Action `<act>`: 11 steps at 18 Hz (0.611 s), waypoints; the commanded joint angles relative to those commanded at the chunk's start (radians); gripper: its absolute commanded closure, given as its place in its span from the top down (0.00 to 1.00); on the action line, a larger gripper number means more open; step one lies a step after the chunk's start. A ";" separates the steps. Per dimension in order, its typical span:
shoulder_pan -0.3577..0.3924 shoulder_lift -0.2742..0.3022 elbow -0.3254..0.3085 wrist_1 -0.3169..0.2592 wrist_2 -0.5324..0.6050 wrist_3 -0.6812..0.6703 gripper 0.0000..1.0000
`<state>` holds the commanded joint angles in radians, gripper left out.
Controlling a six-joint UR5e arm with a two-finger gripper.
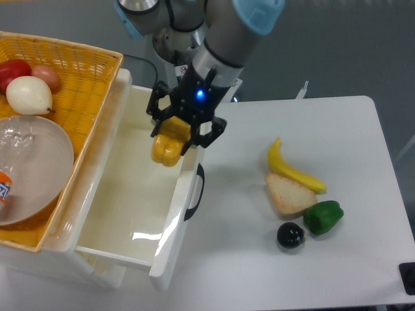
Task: Place the yellow pepper in the upper white drawer
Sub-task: 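Open the gripper to drop the pepper into the drawer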
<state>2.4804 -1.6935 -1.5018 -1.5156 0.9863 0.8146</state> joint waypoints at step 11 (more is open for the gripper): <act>0.006 -0.003 0.011 0.002 -0.015 0.003 1.00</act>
<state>2.4866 -1.6966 -1.4910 -1.5140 0.9710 0.8176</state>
